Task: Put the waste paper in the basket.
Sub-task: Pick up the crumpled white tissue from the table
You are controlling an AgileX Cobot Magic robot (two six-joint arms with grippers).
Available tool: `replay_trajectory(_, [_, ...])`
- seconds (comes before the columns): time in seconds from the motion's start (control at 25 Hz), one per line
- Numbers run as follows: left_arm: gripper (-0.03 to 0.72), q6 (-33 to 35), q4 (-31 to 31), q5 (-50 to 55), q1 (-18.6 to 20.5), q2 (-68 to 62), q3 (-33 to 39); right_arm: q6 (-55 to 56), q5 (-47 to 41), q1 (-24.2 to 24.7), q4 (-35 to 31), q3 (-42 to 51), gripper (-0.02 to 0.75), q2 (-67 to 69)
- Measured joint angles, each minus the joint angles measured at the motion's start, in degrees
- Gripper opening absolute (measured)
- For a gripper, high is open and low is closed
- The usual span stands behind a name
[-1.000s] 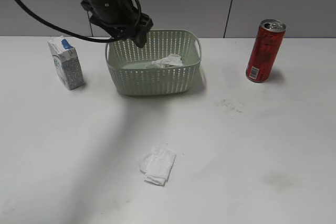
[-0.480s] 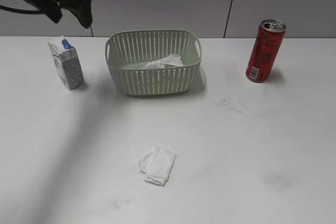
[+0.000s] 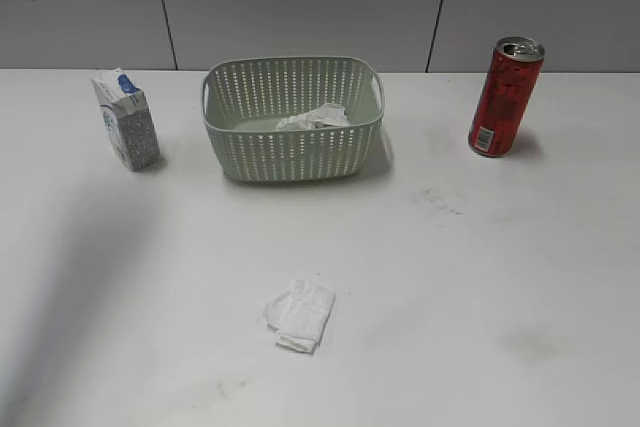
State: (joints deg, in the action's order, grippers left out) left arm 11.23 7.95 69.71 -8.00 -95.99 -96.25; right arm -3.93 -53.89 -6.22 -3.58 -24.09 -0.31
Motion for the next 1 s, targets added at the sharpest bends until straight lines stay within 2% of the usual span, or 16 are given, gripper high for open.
replay_trajectory(0.2, [0.567, 0.0, -2.5, 0.1, 0.5, 9.9, 8.4, 0.0, 0.0, 0.0, 0.0, 0.0, 0.591, 0.0])
replay_trajectory(0.6, [0.567, 0.0, -2.9, -0.2, 0.6, 29.0, 25.3, 0.0, 0.0, 0.0, 0.0, 0.0, 0.591, 0.0])
replay_trajectory(1.0, [0.567, 0.0, -3.4, -7.1, 0.6, 46.8, 45.1, 0.0, 0.0, 0.0, 0.0, 0.0, 0.591, 0.0])
